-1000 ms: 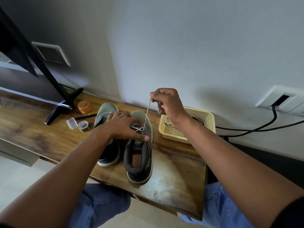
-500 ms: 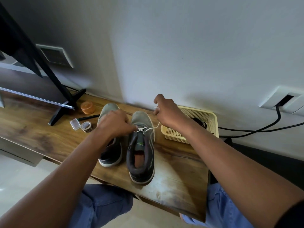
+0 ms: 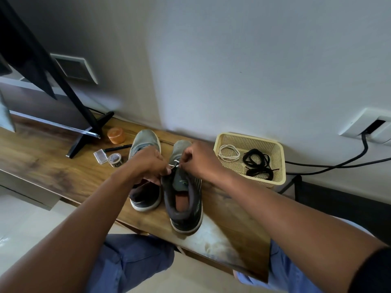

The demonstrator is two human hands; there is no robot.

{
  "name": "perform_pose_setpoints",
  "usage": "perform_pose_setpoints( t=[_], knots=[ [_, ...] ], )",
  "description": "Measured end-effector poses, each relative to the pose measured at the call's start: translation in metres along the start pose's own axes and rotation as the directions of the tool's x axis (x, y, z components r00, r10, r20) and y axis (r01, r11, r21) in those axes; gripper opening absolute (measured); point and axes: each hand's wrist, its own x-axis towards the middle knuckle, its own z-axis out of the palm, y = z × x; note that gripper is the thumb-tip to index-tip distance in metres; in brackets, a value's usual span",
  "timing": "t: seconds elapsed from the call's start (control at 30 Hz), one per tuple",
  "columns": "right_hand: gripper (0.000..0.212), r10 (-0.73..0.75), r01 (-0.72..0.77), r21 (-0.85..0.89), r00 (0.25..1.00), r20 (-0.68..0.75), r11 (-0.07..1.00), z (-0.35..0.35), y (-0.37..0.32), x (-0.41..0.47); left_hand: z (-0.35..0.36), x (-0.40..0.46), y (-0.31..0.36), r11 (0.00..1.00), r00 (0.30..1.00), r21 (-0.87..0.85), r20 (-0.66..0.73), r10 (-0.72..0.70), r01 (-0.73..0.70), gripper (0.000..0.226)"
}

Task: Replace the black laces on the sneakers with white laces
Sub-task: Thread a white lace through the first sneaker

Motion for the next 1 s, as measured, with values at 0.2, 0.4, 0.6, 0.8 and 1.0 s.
perform_pose_setpoints(
  t=[0.2,0.4,0.6,0.8,1.0],
  knots=[
    [0.013,-0.019,0.021,-0.073,0.999,0.037,0.997,0.019,-0.003,-0.002,-0.001,0.003,-0.004,0.998,0.999,-0.05,-0.007,-0.04,0.04,0.01],
    [0.017,0.0,0.001,-0.068,1.0,0.017,0.998,0.023,0.0,-0.003,0.0,0.004,-0.003,0.997,0.999,-0.064,0.005,-0.038,0.038,0.009],
    [0.02,-0.021,0.019,-0.056,0.999,-0.029,0.998,0.031,0.002,-0.006,0.001,0.005,0.0,0.999,1.0,-0.049,0.006,-0.017,0.017,0.008],
    [0.014,0.014,-0.016,-0.047,0.998,-0.055,0.999,0.036,0.006,-0.005,0.001,0.009,-0.004,0.998,0.998,-0.062,0.058,0.006,-0.003,0.025],
    [0.01,0.031,-0.027,0.049,0.996,-0.083,0.998,0.03,0.005,-0.005,0.005,0.009,-0.002,1.0,1.0,0.001,-0.013,0.025,-0.025,0.004]
  ],
)
